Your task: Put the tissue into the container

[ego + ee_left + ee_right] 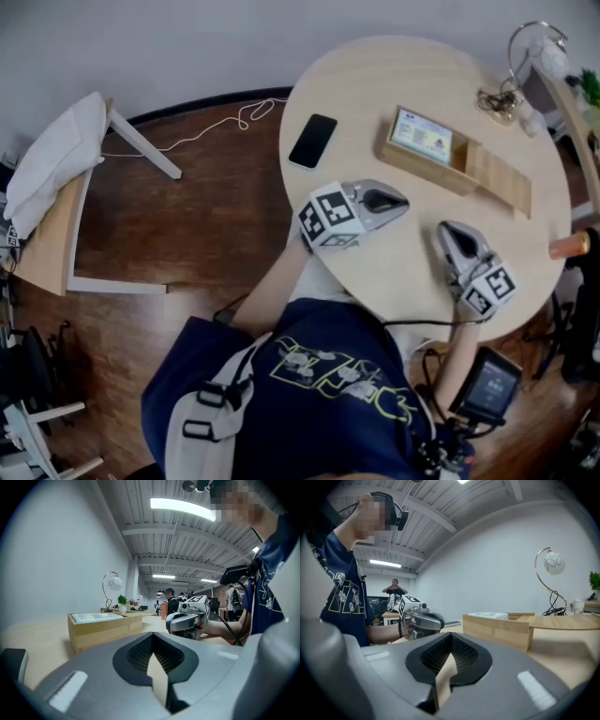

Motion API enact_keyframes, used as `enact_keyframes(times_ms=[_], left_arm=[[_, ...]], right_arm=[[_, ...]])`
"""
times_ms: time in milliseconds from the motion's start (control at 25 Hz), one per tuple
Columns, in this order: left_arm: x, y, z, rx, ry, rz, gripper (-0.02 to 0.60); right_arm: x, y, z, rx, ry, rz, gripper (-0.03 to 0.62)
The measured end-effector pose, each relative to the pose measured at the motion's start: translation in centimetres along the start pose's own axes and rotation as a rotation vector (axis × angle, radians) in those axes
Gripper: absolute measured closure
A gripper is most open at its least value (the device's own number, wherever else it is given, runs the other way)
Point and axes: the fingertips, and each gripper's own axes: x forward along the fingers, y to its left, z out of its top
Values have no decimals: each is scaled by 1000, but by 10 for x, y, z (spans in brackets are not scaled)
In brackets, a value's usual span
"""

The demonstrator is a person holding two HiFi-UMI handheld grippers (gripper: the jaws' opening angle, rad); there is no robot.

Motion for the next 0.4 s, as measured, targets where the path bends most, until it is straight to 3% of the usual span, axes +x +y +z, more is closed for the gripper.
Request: enact_keyframes(times_ms=[400], left_arm=[[-14,5,-7,4,27,35,578]], right_arm=[[15,6,-2,-12,10,49,594]])
